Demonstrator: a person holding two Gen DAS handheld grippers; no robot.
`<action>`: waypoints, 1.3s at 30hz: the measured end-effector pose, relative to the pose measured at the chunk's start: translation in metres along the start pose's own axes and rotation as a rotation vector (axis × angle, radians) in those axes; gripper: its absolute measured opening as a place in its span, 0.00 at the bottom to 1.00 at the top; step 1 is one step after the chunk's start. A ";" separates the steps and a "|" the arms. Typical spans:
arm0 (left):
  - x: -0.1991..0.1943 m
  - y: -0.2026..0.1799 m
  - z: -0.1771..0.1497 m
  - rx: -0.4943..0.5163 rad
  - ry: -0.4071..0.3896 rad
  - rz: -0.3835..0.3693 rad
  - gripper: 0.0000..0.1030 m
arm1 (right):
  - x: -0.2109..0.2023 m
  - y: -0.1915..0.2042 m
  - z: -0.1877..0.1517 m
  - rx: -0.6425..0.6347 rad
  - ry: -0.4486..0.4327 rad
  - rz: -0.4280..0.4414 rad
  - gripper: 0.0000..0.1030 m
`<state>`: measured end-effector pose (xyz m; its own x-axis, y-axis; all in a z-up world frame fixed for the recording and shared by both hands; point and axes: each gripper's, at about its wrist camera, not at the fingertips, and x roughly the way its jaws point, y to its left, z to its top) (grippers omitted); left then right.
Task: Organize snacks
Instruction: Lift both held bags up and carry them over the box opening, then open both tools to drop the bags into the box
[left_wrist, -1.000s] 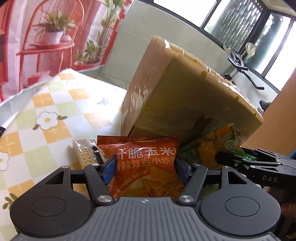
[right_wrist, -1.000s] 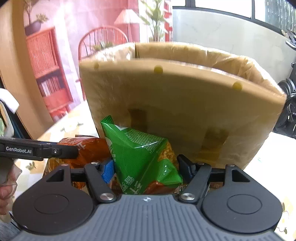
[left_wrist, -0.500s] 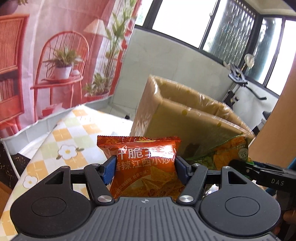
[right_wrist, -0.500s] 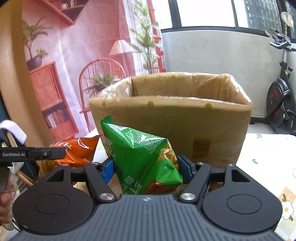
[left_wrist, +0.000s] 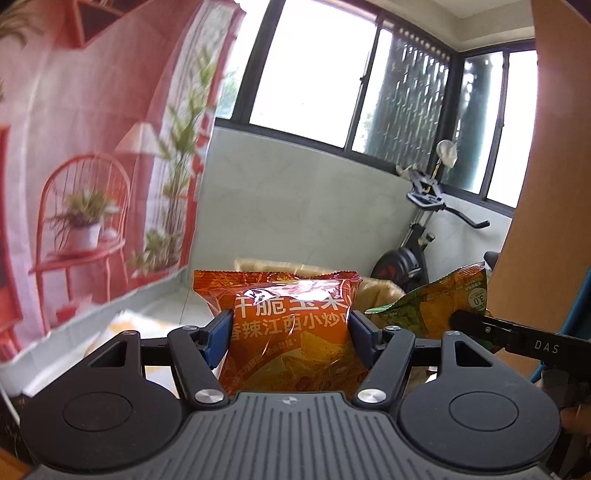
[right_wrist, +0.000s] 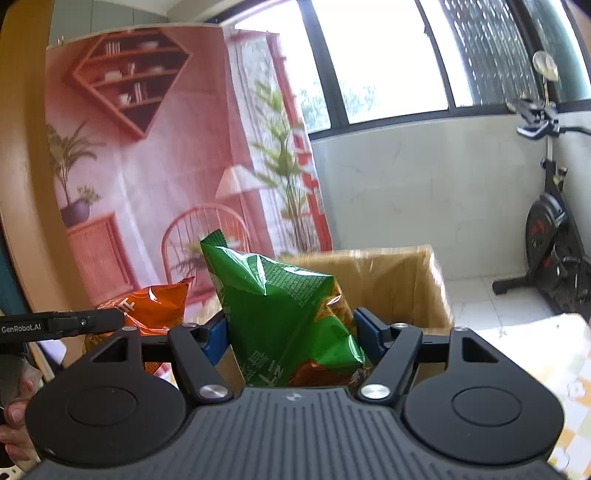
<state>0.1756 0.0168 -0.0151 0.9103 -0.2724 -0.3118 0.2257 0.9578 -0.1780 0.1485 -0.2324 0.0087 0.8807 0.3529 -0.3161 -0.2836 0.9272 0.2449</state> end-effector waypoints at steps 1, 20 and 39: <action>0.003 -0.003 0.004 0.005 -0.005 -0.005 0.67 | 0.001 -0.001 0.006 -0.004 -0.009 -0.003 0.69; 0.102 -0.029 0.035 0.090 0.050 0.004 0.67 | 0.103 -0.049 0.053 0.038 0.043 -0.090 0.69; 0.153 -0.019 0.024 0.121 0.194 0.032 0.69 | 0.151 -0.093 0.039 0.178 0.198 -0.154 0.73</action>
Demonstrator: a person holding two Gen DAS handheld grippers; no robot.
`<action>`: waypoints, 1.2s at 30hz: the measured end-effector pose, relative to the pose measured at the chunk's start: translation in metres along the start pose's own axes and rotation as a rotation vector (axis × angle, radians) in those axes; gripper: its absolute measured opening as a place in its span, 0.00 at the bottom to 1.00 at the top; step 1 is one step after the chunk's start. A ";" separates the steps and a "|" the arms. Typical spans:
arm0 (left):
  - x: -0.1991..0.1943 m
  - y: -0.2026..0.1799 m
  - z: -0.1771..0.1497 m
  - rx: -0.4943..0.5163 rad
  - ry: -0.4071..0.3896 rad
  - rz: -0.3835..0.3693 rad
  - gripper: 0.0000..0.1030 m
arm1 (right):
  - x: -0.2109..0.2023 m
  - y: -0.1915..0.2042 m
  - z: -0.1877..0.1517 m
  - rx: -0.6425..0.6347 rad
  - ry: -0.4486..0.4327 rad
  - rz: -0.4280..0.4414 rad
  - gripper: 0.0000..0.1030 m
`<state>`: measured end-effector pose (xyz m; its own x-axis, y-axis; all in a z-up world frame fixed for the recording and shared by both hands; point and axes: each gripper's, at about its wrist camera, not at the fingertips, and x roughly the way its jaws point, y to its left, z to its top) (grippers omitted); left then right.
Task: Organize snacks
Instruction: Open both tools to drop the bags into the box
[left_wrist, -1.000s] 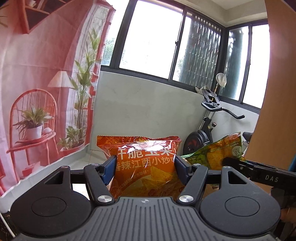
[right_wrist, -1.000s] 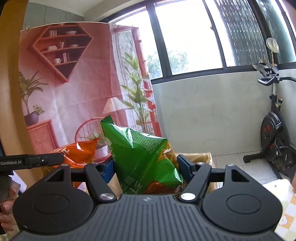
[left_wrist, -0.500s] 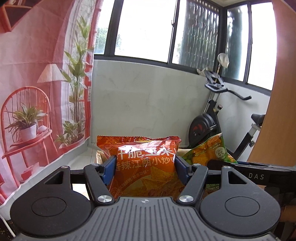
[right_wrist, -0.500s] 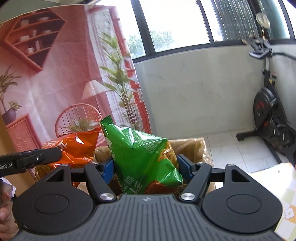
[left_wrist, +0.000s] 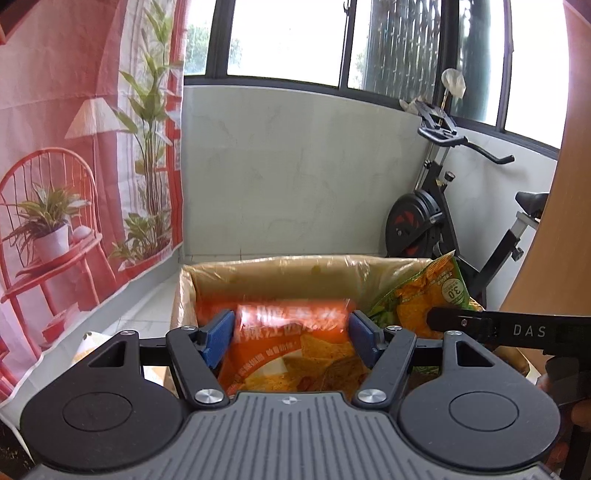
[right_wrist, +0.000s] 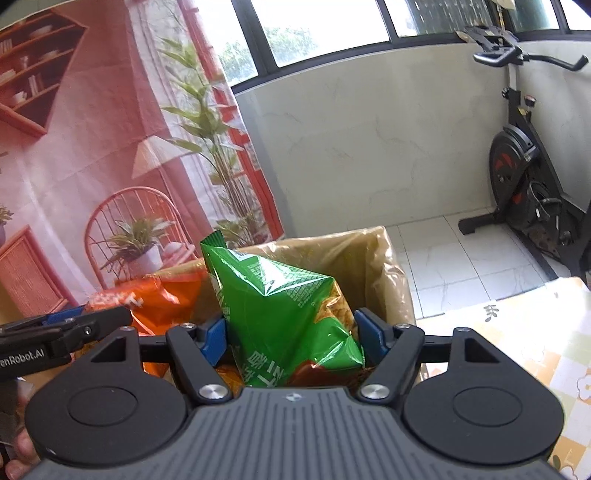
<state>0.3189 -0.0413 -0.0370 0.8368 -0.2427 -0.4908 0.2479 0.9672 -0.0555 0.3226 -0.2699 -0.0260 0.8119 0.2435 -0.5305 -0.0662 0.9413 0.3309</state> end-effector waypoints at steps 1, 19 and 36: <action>0.000 -0.001 0.000 0.000 0.002 -0.003 0.73 | 0.001 0.000 -0.001 0.006 0.005 -0.004 0.73; -0.033 0.004 -0.003 0.000 0.041 0.068 0.82 | -0.027 0.003 -0.003 0.094 0.118 -0.081 0.82; -0.086 0.011 -0.036 -0.058 0.046 0.066 0.84 | -0.083 0.017 -0.032 0.092 0.080 -0.076 0.84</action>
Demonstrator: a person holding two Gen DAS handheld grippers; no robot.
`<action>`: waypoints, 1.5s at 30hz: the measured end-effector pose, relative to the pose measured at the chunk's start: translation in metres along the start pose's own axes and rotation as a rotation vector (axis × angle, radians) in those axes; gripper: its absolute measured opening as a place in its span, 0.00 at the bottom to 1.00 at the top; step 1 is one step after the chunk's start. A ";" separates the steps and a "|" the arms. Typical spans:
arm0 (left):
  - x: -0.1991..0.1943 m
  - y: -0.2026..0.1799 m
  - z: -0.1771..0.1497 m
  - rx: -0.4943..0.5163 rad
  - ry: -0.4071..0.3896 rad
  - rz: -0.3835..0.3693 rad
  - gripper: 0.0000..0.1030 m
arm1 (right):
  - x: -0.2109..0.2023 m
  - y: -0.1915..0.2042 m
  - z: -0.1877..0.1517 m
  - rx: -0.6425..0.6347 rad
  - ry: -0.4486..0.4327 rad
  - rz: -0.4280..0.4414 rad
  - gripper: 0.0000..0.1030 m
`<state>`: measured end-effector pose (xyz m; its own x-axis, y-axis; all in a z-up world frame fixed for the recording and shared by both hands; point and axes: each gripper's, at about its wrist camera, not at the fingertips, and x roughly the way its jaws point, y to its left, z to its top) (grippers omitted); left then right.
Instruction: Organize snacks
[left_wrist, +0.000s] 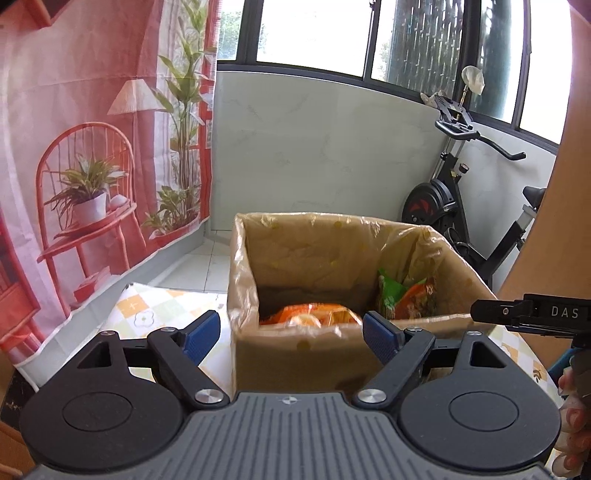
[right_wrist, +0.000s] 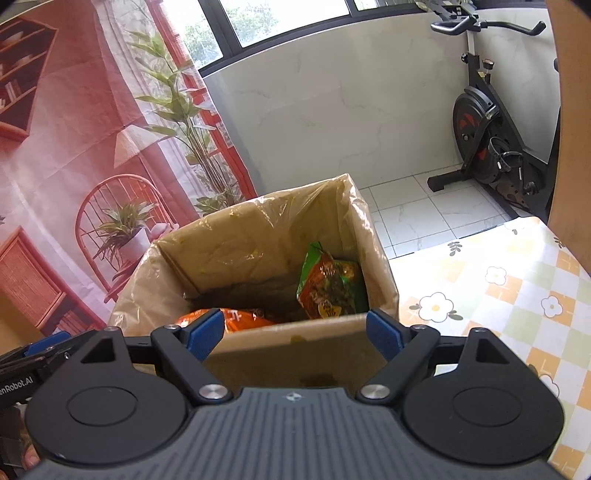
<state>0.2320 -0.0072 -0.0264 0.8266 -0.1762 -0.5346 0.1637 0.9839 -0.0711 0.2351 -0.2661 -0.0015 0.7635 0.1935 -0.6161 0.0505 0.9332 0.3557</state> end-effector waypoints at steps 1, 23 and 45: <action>-0.003 0.001 -0.004 -0.005 -0.005 -0.001 0.84 | -0.003 0.000 -0.005 -0.002 -0.007 0.001 0.84; -0.027 0.034 -0.095 -0.129 -0.004 -0.003 0.84 | -0.027 0.005 -0.107 -0.205 -0.018 0.041 0.84; -0.007 0.047 -0.119 -0.129 0.160 0.070 0.84 | -0.012 -0.018 -0.147 -0.199 0.103 0.016 0.84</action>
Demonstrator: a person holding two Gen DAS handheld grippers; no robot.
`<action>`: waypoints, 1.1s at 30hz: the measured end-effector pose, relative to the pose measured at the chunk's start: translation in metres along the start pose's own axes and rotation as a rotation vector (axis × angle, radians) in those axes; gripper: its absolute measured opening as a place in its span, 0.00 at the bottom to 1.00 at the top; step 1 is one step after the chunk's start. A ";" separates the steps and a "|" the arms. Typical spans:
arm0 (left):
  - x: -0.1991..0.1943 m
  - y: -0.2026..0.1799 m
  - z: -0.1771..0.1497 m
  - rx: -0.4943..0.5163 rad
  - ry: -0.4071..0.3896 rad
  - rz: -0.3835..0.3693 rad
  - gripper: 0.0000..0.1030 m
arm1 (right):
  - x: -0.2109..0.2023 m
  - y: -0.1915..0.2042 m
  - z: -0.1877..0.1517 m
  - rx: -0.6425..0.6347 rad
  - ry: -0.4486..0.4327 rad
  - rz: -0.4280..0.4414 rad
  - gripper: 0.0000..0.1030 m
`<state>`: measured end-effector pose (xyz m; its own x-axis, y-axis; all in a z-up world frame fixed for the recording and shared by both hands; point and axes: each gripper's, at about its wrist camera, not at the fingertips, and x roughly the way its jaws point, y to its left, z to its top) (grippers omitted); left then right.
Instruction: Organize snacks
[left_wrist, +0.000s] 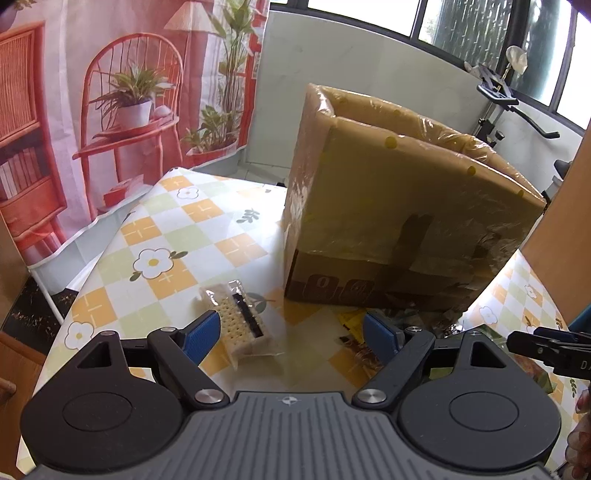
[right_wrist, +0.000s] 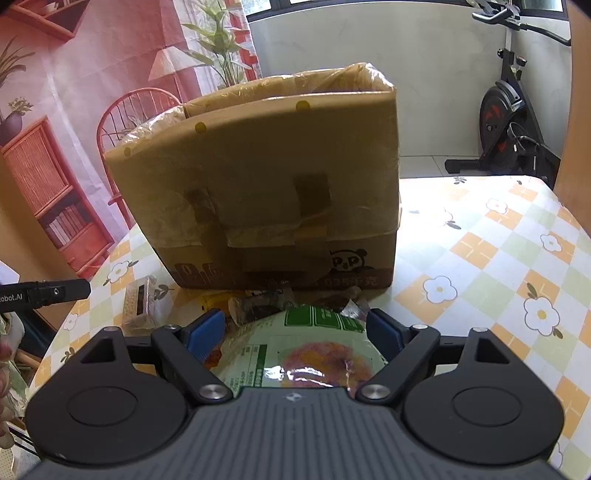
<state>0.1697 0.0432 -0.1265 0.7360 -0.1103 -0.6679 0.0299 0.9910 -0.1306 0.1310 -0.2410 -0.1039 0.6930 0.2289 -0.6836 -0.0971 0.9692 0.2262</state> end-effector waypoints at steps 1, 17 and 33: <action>0.000 0.001 0.000 -0.002 0.003 0.003 0.84 | -0.001 0.000 -0.001 0.002 0.002 -0.001 0.84; 0.002 0.015 -0.011 -0.037 0.024 0.059 0.84 | -0.013 -0.008 -0.013 -0.002 0.011 -0.019 0.84; 0.006 -0.034 -0.017 0.014 0.048 -0.129 0.83 | -0.021 -0.023 -0.022 0.029 0.019 -0.061 0.84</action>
<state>0.1616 0.0072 -0.1390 0.6921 -0.2400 -0.6807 0.1317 0.9692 -0.2079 0.1030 -0.2664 -0.1095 0.6835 0.1715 -0.7095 -0.0342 0.9785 0.2036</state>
